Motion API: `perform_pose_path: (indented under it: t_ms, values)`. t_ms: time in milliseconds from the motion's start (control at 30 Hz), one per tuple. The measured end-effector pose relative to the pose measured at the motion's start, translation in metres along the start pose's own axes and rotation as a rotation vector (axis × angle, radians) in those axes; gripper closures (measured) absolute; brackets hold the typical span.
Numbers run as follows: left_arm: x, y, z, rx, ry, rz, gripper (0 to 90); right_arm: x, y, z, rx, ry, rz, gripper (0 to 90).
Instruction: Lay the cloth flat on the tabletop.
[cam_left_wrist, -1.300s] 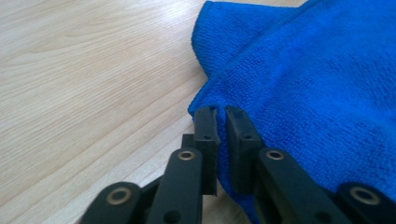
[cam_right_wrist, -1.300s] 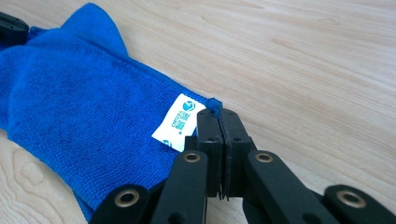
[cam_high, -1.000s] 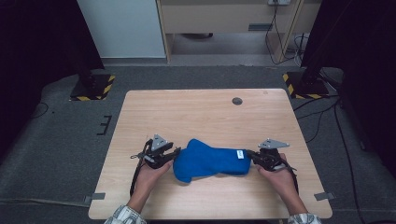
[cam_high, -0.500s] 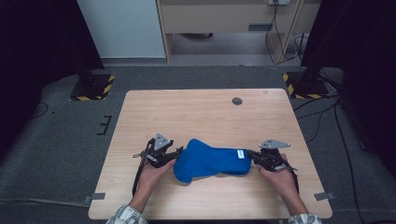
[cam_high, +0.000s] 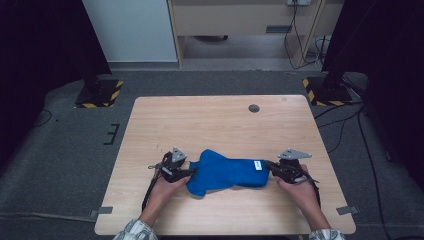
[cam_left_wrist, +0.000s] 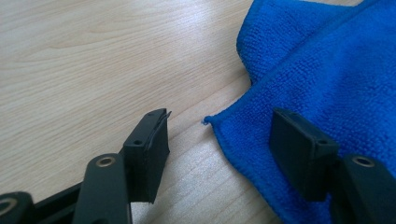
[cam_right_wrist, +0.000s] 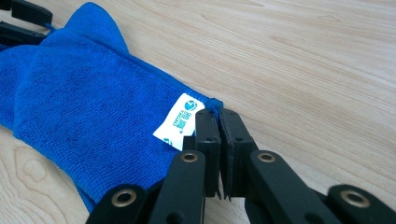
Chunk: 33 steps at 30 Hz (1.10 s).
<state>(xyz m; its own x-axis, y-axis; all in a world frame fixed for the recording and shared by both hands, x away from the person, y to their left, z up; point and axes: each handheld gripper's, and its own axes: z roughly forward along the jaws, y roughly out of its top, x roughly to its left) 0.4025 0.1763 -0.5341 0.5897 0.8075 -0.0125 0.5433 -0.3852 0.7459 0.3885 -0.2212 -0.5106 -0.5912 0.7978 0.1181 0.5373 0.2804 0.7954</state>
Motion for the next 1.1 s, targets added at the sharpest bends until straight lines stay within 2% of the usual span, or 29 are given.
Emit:
perform_pose_path:
  t_ms: [100,133,367,467,500,600,867,1000,1033,1067,1100]
  values:
    - [0.001,0.000,0.001,-0.003,-0.011,-0.001,37.6,0.000,0.000,0.001,0.006,0.000,0.003,87.3]
    - [0.000,-0.001,0.000,-0.008,-0.029,0.008,41.3,0.000,-0.001,0.001,0.007,0.002,0.004,87.3]
    - [-0.007,0.000,-0.003,0.004,-0.069,0.029,65.8,0.000,-0.001,0.000,-0.004,0.001,0.009,87.8]
    - [-0.008,0.001,-0.003,0.005,-0.075,0.029,70.6,0.000,-0.001,-0.001,-0.007,0.001,0.007,88.0]
    - [-0.008,0.001,-0.003,0.006,-0.082,0.030,76.7,0.000,0.000,-0.001,-0.010,0.002,0.005,88.0]
    - [-0.011,0.001,-0.003,0.010,-0.090,0.027,82.1,0.000,0.000,0.000,-0.008,0.003,0.007,88.2]
    - [-0.014,0.003,-0.005,0.023,-0.072,0.036,86.1,0.001,0.003,-0.005,-0.033,0.007,0.003,88.6]
    - [-0.012,0.006,-0.014,-0.008,-0.058,0.032,86.2,0.001,0.005,-0.008,-0.049,0.009,0.004,88.7]
    - [-0.013,0.008,-0.021,-0.035,-0.051,0.029,86.3,0.002,0.006,-0.011,-0.057,0.010,0.008,88.7]
    - [-0.013,0.008,-0.021,-0.035,-0.051,0.029,86.3,0.002,0.007,-0.013,-0.063,0.011,0.007,88.7]
    - [-0.014,0.009,-0.028,-0.059,-0.043,0.035,86.4,0.003,0.008,-0.015,-0.072,0.012,0.004,88.7]
